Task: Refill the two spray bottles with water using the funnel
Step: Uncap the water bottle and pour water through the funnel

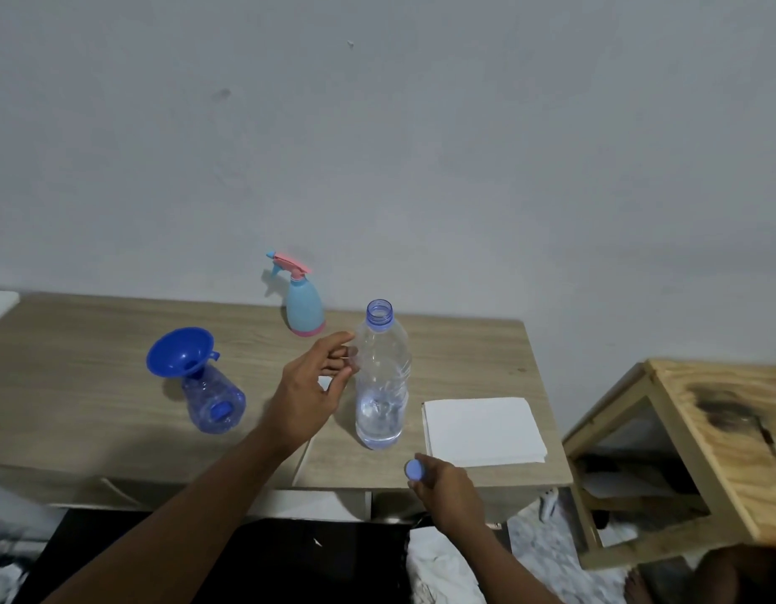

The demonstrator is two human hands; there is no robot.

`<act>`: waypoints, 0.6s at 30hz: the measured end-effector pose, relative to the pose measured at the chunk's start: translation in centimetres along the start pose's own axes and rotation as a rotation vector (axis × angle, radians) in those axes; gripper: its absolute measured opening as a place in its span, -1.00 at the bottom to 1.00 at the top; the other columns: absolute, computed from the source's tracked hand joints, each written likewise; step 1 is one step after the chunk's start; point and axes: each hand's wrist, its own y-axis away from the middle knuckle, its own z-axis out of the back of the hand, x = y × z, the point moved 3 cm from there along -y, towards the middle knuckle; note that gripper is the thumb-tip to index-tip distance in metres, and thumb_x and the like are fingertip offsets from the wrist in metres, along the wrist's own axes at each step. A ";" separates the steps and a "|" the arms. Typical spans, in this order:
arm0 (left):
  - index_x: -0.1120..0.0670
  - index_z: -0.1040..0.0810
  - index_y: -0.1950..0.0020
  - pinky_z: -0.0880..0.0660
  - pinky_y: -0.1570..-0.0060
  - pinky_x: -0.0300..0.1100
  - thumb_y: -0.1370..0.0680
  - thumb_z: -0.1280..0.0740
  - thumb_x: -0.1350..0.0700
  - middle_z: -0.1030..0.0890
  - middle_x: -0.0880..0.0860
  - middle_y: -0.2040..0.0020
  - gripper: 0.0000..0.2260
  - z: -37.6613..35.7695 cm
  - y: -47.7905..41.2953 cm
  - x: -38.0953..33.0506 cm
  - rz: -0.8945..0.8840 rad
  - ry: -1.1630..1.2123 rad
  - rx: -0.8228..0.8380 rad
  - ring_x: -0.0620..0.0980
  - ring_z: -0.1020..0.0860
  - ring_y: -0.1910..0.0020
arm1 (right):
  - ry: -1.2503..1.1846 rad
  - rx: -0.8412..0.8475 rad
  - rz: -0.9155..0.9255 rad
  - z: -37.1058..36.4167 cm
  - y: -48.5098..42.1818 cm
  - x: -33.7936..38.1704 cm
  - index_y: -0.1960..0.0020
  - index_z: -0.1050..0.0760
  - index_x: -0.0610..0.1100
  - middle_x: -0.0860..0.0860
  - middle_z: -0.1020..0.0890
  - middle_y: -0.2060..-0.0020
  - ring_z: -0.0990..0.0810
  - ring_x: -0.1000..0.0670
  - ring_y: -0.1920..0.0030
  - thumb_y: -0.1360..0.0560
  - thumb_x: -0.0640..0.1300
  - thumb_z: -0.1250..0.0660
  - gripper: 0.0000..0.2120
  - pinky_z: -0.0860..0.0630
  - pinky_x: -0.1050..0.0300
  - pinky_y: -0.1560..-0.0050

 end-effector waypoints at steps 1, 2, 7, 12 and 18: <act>0.04 -0.46 -0.34 -0.57 -0.02 -0.33 -0.46 -0.44 0.40 -0.66 -0.06 -0.04 -0.49 0.0 0.1 0.0 0.000 0.000 0.003 -0.15 -0.66 0.04 | 0.002 -0.014 0.008 0.2 0.1 0.0 -0.36 -0.49 0.13 0.06 -0.69 -0.12 -0.64 0.00 -0.15 -0.48 0.08 -0.39 -0.54 -0.56 0.07 -0.10; 0.02 -0.46 -0.34 -0.57 -0.03 -0.33 -0.47 -0.44 0.38 -0.65 -0.09 -0.05 -0.49 0.0 0.1 -0.1 0.002 -0.003 0.009 -0.15 -0.66 0.03 | -0.015 -0.045 0.020 0.6 0.3 0.2 -0.39 -0.47 0.12 0.06 -0.71 -0.04 -0.67 0.04 -0.06 -0.47 0.09 -0.40 -0.51 -0.57 0.11 -0.02; -0.10 -0.43 -0.35 -0.56 -0.03 -0.35 -0.47 -0.45 0.34 -0.63 -0.17 -0.05 -0.44 0.0 0.1 0.0 -0.001 -0.010 0.014 -0.18 -0.65 0.01 | -0.443 -0.285 0.280 5.0 0.3 4.9 -0.37 -0.42 0.14 0.03 -0.59 0.23 -0.58 0.09 0.20 -0.46 -0.17 -0.47 -0.46 -0.53 0.23 0.17; -0.12 -0.43 -0.33 -0.59 -0.03 -0.28 -0.48 -0.45 0.31 -0.66 -0.08 -0.02 -0.47 0.1 -0.1 0.0 -0.013 -0.016 0.004 -0.17 -0.65 0.02 | -0.487 -0.233 0.559 8.2 0.8 12.3 -0.52 -0.20 0.10 0.18 -0.44 -0.35 -0.45 0.16 -0.34 -0.36 -0.04 -0.58 -0.15 -0.47 0.30 -0.24; -0.16 -0.43 -0.32 -0.60 -0.04 -0.24 -0.55 -0.39 0.19 -0.67 -0.05 -0.06 -0.59 1.0 -0.3 -0.8 0.024 -0.006 0.130 -0.21 -0.64 -0.03 | -0.578 -0.343 0.557 7.6 0.7 15.1 -0.35 -0.19 0.39 0.15 -0.50 -0.32 -0.46 0.20 -0.35 -0.38 -0.04 -0.59 -0.22 -0.46 0.20 -0.35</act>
